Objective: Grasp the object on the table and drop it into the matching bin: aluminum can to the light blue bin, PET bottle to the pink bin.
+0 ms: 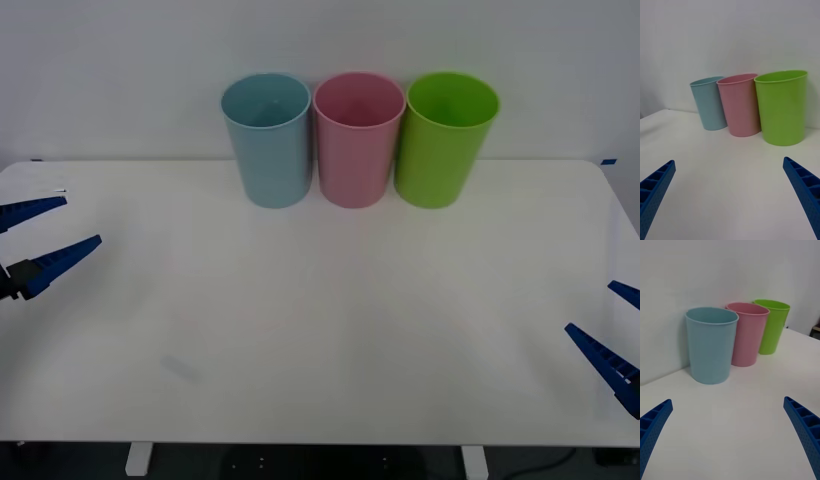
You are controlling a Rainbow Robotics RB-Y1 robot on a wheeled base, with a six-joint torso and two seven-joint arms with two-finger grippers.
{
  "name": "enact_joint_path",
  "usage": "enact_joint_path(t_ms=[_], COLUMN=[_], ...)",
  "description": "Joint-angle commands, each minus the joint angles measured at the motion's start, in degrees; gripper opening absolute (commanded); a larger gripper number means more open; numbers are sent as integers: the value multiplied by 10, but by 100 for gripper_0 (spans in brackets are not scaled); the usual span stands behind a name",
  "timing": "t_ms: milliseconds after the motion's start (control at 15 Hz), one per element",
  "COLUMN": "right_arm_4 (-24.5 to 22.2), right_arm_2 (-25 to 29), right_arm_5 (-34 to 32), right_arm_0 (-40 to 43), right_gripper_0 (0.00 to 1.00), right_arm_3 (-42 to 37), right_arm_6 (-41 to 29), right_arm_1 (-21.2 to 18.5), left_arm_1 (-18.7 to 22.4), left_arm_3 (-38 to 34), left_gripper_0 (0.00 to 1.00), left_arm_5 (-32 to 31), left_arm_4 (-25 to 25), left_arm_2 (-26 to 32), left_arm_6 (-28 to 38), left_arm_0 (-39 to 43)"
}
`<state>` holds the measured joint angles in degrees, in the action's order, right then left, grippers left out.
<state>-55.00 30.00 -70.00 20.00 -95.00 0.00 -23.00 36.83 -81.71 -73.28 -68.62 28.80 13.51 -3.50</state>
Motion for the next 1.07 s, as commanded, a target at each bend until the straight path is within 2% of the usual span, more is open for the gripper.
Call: enact_joint_path(t_ms=[67,667,1067], right_arm_4=[0,0,0], right_arm_2=[0,0,0], right_arm_5=[0,0,0], right_arm_0=[0,0,0], right_gripper_0=[100,100,100], right_arm_3=[0,0,0], right_arm_6=[0,0,0], right_arm_1=[0,0,0], left_arm_1=[0,0,-1], left_arm_3=[-8,-50,-50], left_gripper_0=[100,100,100], left_arm_5=[-15,-34,-29], left_arm_4=[20,76,77], left_arm_2=[15,35,34], left_arm_6=[-3,-28,-32], left_arm_0=[38,155,164])
